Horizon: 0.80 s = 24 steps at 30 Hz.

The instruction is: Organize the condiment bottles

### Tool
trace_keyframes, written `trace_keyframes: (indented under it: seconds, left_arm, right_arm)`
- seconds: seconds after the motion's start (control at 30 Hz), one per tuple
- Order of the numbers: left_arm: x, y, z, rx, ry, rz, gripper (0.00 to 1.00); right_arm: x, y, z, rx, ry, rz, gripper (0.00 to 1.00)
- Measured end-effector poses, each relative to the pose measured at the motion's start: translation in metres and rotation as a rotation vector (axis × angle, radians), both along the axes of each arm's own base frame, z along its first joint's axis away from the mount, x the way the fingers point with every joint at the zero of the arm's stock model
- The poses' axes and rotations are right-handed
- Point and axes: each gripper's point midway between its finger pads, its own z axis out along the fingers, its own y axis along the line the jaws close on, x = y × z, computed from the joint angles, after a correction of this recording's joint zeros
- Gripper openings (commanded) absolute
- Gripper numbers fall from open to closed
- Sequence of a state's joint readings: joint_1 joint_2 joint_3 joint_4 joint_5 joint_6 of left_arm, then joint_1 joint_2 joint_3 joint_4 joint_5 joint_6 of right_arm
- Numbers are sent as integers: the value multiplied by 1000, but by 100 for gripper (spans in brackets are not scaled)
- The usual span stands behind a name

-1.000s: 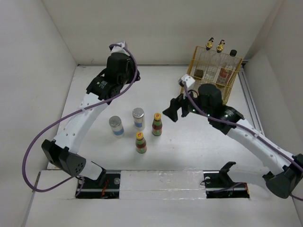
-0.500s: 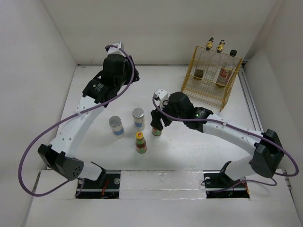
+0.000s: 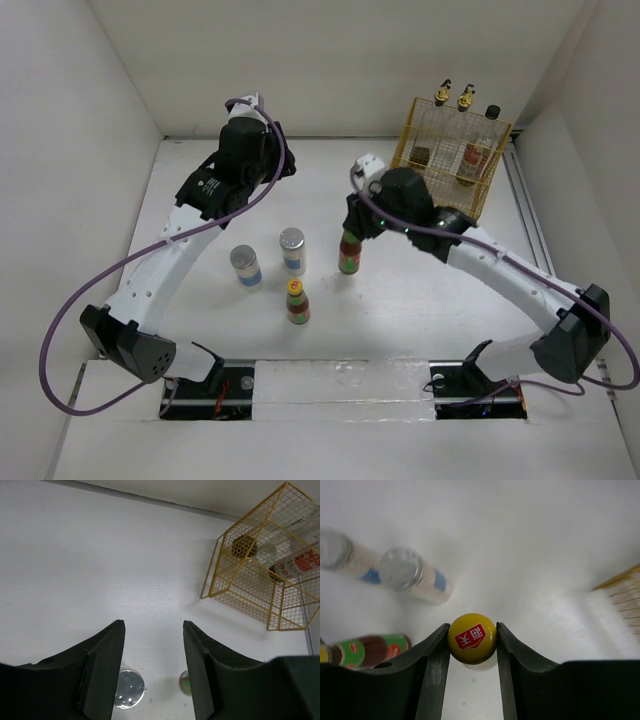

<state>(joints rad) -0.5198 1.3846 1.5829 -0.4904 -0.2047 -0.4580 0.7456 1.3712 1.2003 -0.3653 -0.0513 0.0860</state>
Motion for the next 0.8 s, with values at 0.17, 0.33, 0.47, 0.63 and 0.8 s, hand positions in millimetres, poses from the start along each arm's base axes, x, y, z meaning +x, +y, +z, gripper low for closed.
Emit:
trace_keyframes:
  seconds: [0.17, 0.33, 0.47, 0.63, 0.8]
  left_arm:
    - [-2, -2, -1, -6, 2, -14, 46]
    - [-3, -4, -6, -6, 13, -26, 46]
    - [-4, -6, -7, -11, 16, -37, 46]
    - [-5, -7, -6, -15, 15, -45, 46]
    - [-6, -7, -7, -16, 15, -46, 46]
  right_arm:
    - [72, -64, 104, 122, -175, -231, 10]
    - [114, -133, 168, 174, -310, -423, 7]
    - [152, -165, 187, 183, -345, -512, 6]
    - [205, -191, 171, 159, -317, -584, 6]
    - [239, -213, 139, 123, -263, -639, 5]
